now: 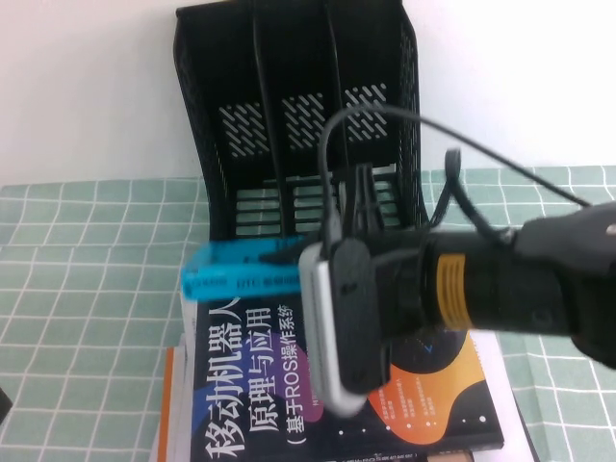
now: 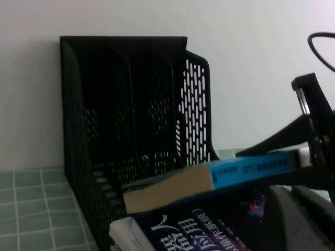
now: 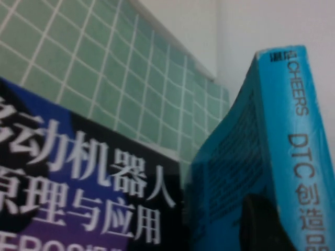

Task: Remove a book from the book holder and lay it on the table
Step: Place the picked book on the book

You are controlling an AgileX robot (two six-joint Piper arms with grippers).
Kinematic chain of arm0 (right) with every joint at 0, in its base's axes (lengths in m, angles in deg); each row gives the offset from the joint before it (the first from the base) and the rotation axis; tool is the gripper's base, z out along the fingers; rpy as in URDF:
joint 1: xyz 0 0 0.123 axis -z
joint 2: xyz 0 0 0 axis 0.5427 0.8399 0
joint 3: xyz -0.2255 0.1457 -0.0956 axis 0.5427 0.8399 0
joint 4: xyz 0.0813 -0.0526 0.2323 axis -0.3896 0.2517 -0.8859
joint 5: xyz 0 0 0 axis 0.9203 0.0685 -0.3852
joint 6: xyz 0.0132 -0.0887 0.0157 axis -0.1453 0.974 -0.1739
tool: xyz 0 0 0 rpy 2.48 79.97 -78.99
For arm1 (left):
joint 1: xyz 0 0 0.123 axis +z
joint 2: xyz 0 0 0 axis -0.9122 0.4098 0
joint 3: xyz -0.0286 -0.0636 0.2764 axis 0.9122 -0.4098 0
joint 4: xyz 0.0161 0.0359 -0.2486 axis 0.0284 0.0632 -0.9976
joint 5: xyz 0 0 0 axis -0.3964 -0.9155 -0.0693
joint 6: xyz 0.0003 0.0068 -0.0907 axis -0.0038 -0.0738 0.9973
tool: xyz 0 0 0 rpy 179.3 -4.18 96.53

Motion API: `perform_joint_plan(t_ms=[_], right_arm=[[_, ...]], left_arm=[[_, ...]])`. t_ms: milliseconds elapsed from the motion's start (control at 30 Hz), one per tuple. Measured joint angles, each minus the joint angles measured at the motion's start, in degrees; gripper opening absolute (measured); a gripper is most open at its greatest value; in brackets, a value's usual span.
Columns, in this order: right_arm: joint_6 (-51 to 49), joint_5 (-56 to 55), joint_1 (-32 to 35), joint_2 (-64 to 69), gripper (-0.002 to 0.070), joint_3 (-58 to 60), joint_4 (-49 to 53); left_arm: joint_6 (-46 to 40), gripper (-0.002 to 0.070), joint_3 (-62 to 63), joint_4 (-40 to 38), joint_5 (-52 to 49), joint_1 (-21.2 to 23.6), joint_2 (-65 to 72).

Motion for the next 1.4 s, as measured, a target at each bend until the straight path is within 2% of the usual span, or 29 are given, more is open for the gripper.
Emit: perform_joint_plan(t_ms=[400,600,833,1067,1167,1267,1400], right_arm=[[-9.8,4.3,-10.7,0.0,0.0204,4.2,4.3],[-13.0,8.6,-11.4,0.0,0.0204,7.6,4.7],[-16.0,8.8,-11.4,-0.4,0.0204,8.8,5.0],[-27.6,8.5,-11.4,-0.6,0.0205,8.8,6.9],[-31.3,7.4,-11.4,-0.6,0.0263,8.8,8.2],[-33.3,4.5,-11.4,-0.6,0.0358,9.1,8.5],[-34.1,-1.6,-11.4,-0.7,0.0396,9.2,8.6]], left_arm=[[0.1,-0.0002,-0.4,0.0,3.0,0.0,-0.5],[0.1,-0.0003,-0.4,0.0,1.0,0.0,-0.5],[0.2,-0.0002,-0.4,0.0,-4.7,0.0,-0.5],[0.2,-0.0002,-0.4,0.0,-5.8,0.0,-0.5],[0.2,-0.0002,-0.4,0.0,-5.8,0.0,-0.5],[0.3,-0.0002,-0.4,0.1,-5.5,0.0,-0.5],[0.3,-0.0002,-0.4,0.1,-4.2,0.0,-0.5]])
